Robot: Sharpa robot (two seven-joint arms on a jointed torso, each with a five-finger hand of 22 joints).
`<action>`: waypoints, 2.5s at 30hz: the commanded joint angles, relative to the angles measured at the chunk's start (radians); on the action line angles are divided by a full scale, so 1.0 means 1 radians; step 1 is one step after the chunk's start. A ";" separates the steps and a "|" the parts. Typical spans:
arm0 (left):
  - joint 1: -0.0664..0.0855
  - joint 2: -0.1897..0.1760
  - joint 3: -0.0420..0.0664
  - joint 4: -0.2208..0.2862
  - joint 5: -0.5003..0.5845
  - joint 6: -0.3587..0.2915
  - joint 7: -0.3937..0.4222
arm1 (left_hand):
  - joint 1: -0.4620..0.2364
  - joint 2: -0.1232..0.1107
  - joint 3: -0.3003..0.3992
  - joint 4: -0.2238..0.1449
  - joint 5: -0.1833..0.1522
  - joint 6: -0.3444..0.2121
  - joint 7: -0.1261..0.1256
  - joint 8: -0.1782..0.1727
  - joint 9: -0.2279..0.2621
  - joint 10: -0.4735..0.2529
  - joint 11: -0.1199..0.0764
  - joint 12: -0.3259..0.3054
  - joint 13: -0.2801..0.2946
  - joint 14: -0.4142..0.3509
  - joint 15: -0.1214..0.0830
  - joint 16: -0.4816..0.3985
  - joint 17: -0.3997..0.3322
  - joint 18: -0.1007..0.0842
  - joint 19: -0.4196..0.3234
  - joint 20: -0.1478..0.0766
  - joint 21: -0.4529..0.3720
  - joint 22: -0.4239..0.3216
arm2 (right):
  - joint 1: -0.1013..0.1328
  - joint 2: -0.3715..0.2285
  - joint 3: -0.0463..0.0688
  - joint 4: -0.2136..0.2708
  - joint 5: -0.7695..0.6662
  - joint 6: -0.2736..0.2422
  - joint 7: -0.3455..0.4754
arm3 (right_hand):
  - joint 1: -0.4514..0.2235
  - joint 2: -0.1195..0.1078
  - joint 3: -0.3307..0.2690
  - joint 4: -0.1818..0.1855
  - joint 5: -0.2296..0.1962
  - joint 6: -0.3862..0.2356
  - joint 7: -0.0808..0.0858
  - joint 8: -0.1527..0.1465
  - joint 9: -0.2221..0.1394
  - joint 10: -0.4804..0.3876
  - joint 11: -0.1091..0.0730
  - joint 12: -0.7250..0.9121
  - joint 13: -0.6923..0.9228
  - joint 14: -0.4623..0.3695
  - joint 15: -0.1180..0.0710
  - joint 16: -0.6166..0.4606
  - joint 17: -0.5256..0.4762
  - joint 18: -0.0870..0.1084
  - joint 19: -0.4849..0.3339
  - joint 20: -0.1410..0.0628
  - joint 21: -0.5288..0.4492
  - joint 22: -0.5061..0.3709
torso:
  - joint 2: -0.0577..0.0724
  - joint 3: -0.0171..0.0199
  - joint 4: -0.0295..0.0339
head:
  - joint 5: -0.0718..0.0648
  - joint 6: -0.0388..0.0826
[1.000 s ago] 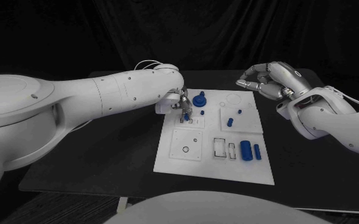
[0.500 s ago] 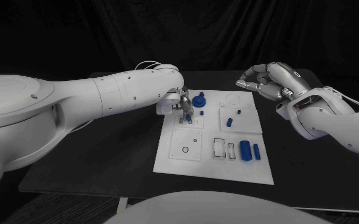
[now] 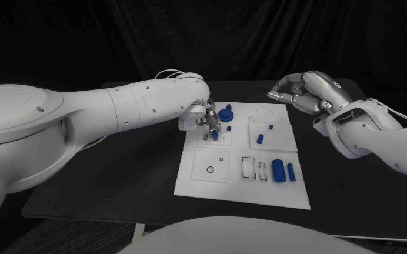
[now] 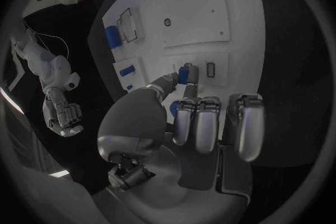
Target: Assemble the parts on the task board
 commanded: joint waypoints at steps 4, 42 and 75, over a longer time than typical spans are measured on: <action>-0.003 0.006 0.001 -0.004 0.013 0.016 0.013 | -0.004 0.006 0.010 -0.001 0.004 0.003 -0.005 0.003 0.001 0.104 -0.008 0.003 0.263 0.104 -0.009 0.003 0.263 -0.002 0.022 -0.006 -0.006 0.140 | -0.003 0.001 0.001 0.000 -0.002 -0.007 -0.016 | 0.011 -0.003 0.001 -0.004 0.004 0.008 -0.001 -0.001 -0.001 0.104 -0.009 0.003 0.263 0.104 -0.005 0.003 0.263 -0.006 0.100 -0.005 -0.002 0.261 | 0.000 0.0008 -0.0001 | -0.001 0.000; -0.017 0.019 0.001 -0.026 0.013 0.027 0.015 | -0.037 -0.009 0.001 0.044 -0.132 -0.005 -0.002 -0.021 0.006 0.104 -0.006 0.003 0.263 0.104 -0.008 0.003 0.263 0.002 0.010 -0.006 -0.027 0.123 | -0.005 0.001 0.001 -0.002 -0.002 -0.008 -0.013 | 0.016 -0.003 0.001 -0.005 0.004 0.008 -0.001 -0.001 -0.001 0.104 -0.009 0.003 0.263 0.104 -0.006 0.003 0.263 -0.006 0.100 -0.005 -0.002 0.261 | 0.000 0.0015 0.0007 | 0.002 0.000; -0.021 0.017 0.001 -0.031 0.013 0.041 0.001 | -0.067 -0.024 -0.078 0.116 -0.239 -0.004 0.004 -0.049 -0.001 0.104 0.000 0.003 0.263 0.104 -0.003 0.003 0.263 0.004 0.008 -0.001 -0.037 0.121 | -0.010 0.001 0.001 -0.005 -0.002 -0.009 -0.009 | 0.018 -0.004 -0.001 -0.004 0.004 0.009 -0.001 -0.002 -0.002 0.104 -0.009 0.003 0.263 0.104 -0.006 0.003 0.263 -0.006 0.101 -0.005 -0.001 0.261 | 0.000 0.0018 0.0012 | 0.003 0.000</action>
